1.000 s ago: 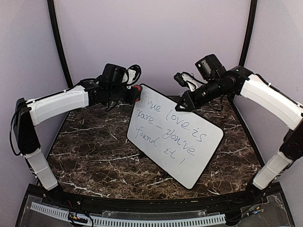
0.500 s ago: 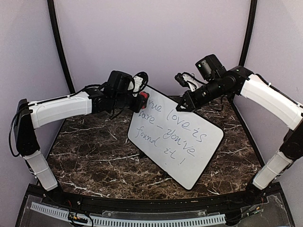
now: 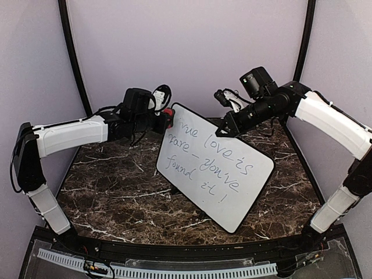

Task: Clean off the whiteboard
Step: Erase the whiteboard from the whiteboard stand.

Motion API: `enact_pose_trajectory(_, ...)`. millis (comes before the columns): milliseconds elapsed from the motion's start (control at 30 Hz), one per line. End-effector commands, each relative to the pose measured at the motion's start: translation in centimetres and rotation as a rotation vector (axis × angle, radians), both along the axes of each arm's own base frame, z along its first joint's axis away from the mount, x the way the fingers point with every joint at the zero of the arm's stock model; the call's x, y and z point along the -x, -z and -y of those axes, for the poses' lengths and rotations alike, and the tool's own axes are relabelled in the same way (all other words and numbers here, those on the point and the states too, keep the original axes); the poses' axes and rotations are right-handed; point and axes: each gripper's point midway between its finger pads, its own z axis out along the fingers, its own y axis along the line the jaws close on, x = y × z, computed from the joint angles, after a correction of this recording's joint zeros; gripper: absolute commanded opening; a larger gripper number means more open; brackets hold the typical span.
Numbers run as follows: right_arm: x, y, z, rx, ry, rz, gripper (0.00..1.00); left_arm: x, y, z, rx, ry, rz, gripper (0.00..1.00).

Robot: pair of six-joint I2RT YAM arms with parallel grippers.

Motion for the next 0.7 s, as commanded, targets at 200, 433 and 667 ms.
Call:
enact_pose_trajectory(200, 1.4, -1.0, -1.7, -0.045, -0.126, 0.060, 0.00, 3.3, -9.1, 1.3, 0.293, 0.133, 0.220, 0.08)
enact_pose_trajectory(433, 1.3, -1.0, -2.0, -0.059, -0.123, 0.052, 0.00, 3.8, -8.8, 2.3, 0.282, 0.155, 0.254, 0.08)
enact_pose_trajectory(667, 1.8, -1.4, -2.2, -0.082, -0.130, 0.030, 0.00, 4.1, -5.3, 1.2, 0.222, 0.087, 0.255, 0.08)
